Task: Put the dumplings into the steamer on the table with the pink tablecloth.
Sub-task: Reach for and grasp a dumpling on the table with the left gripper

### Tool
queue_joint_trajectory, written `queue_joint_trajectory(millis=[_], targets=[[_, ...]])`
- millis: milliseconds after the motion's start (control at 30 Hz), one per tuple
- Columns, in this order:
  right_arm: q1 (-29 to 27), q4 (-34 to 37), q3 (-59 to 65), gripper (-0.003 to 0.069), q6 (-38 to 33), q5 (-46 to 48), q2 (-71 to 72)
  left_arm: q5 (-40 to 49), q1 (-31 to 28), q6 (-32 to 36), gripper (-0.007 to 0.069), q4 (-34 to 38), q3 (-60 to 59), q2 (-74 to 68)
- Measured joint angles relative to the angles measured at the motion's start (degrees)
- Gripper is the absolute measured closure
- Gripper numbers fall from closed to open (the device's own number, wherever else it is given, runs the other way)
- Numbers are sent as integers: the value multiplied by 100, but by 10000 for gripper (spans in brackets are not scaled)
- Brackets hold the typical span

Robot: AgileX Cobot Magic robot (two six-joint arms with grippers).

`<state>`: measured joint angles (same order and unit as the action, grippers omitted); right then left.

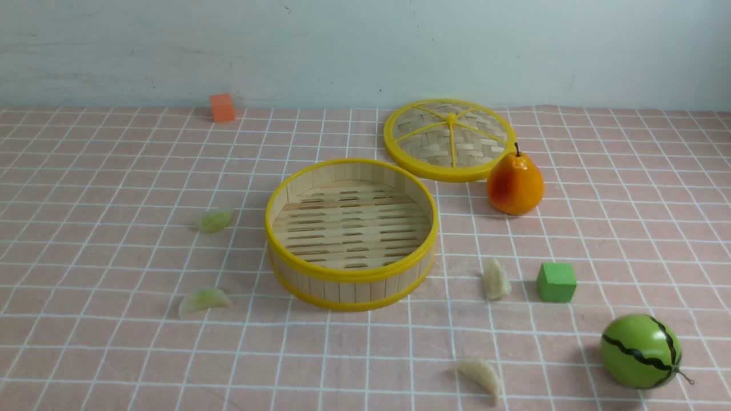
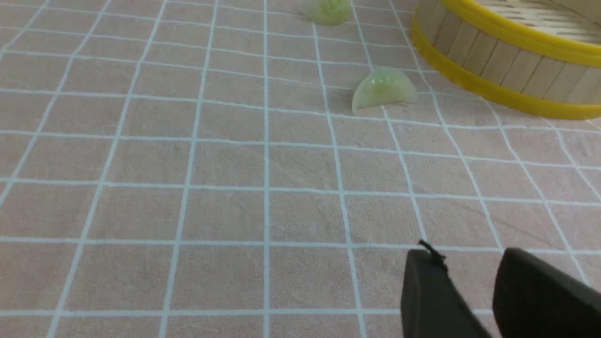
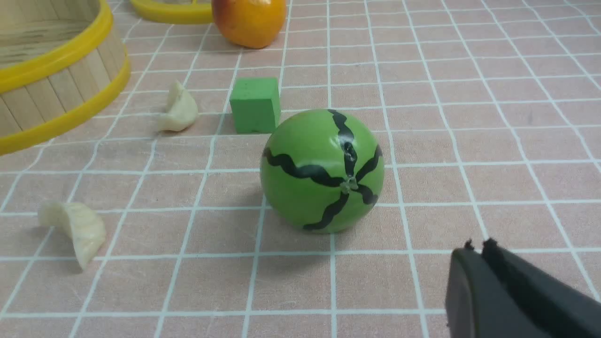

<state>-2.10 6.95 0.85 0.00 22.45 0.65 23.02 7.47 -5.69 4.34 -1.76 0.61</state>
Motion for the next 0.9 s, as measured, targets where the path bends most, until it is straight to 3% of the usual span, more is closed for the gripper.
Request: queue_joint_trajectory(millis=[367,900], targets=[[0,0,0,627,0,0,0,0,0,35,407,-67,0,0],[0,0,0,625,0,0,0,-85,0,569,389,-1389,0,0]])
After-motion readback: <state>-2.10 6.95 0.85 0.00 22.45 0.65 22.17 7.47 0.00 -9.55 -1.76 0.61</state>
